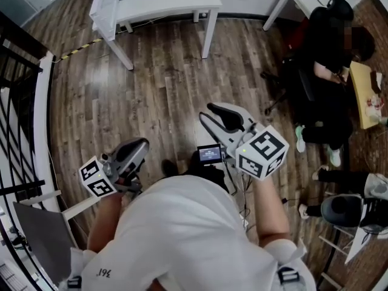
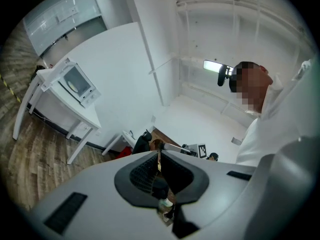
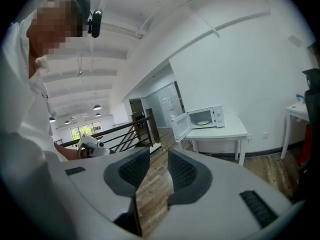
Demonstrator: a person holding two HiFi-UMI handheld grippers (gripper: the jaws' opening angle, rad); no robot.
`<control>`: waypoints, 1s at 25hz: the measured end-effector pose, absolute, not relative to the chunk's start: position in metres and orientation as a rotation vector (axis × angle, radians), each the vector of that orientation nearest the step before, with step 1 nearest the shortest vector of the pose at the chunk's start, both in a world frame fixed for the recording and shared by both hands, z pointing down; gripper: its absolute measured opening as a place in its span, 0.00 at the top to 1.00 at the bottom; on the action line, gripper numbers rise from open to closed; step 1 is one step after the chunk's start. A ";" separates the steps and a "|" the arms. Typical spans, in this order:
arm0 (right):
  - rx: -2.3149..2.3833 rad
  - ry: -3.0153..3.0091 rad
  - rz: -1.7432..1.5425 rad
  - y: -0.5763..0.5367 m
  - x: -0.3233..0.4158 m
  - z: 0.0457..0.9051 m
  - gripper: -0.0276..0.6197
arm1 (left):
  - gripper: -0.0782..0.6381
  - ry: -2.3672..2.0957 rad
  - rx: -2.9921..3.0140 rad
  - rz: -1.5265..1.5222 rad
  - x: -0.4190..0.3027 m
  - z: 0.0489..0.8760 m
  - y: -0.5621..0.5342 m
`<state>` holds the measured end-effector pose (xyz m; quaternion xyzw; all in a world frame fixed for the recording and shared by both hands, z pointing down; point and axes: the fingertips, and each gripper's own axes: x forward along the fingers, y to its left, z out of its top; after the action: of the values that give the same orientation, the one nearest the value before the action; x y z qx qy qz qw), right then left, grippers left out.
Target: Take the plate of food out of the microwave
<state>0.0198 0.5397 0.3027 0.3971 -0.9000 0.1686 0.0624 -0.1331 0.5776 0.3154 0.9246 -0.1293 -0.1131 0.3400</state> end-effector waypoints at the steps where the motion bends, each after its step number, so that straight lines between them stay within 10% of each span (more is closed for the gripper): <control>1: 1.194 -2.727 0.512 0.538 0.021 0.302 0.78 | 0.86 -0.347 2.416 -0.277 -0.134 0.317 0.576; 25: 1.416 -2.856 0.983 0.505 0.085 0.309 0.78 | 0.86 -0.445 2.355 -0.307 -0.115 0.325 0.551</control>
<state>0.0846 0.5053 0.3089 0.4224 -0.8522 0.2931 -0.0971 -0.1145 0.5513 0.3250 0.9112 -0.1722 -0.1189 0.3548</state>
